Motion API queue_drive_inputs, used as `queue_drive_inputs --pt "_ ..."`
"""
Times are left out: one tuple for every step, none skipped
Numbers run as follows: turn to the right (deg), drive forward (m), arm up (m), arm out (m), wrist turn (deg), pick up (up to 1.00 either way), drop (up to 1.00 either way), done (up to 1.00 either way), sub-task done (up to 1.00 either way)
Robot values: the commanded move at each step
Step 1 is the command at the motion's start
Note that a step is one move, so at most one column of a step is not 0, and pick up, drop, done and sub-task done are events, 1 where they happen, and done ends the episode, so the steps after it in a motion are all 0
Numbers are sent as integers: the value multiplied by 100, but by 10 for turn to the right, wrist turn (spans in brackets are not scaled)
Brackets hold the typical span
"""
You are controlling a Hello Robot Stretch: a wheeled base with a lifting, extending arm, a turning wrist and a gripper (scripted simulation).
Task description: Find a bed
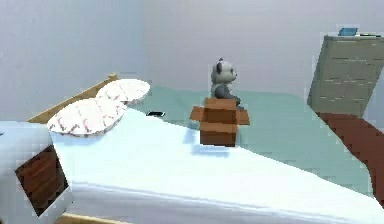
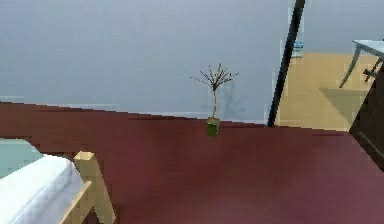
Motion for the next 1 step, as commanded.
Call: queue_drive_inputs --pt "0 0 0 0 0 0 0 100 0"
